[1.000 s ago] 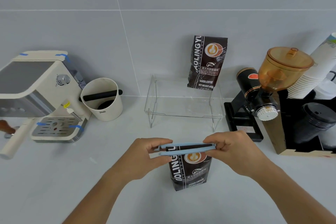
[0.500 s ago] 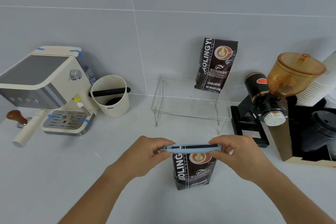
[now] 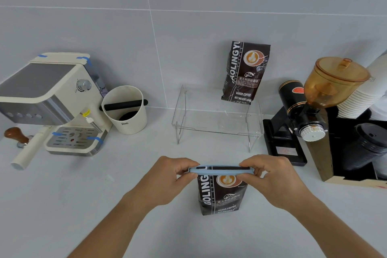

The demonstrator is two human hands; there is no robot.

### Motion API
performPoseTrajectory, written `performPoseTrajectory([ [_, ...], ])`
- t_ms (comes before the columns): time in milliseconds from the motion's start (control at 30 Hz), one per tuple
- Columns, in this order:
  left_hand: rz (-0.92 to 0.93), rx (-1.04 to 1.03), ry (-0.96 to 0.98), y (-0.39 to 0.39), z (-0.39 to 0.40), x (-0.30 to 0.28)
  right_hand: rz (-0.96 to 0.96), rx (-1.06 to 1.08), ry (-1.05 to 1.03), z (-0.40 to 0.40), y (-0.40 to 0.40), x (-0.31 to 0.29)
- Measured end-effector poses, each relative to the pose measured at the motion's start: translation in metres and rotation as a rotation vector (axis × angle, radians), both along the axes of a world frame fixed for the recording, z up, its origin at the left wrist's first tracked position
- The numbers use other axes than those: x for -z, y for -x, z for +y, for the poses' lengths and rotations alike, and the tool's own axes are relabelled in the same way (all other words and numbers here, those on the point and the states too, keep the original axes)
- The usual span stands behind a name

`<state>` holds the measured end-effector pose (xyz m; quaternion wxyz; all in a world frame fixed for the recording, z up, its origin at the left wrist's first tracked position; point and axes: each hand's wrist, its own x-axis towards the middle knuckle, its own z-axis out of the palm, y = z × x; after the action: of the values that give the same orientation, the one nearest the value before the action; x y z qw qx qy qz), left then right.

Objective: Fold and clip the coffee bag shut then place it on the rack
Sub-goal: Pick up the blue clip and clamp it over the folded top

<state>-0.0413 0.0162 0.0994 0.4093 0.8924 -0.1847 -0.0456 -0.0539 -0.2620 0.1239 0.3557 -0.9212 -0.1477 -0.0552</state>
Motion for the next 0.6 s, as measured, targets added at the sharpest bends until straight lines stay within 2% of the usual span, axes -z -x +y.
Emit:
performPoseTrajectory([
  [167, 0.025, 0.008, 0.077, 0.001, 0.000, 0.005, 0.061, -0.012, -0.019, -0.003, -0.002, 0.002],
  [467, 0.287, -0.087, 0.401, 0.002, -0.009, 0.023, 0.320, -0.072, -0.123, -0.011, -0.006, 0.028],
  [600, 0.414, -0.117, 0.475, 0.003, -0.016, 0.038, 0.450, -0.060, -0.178, -0.017, -0.008, 0.045],
])
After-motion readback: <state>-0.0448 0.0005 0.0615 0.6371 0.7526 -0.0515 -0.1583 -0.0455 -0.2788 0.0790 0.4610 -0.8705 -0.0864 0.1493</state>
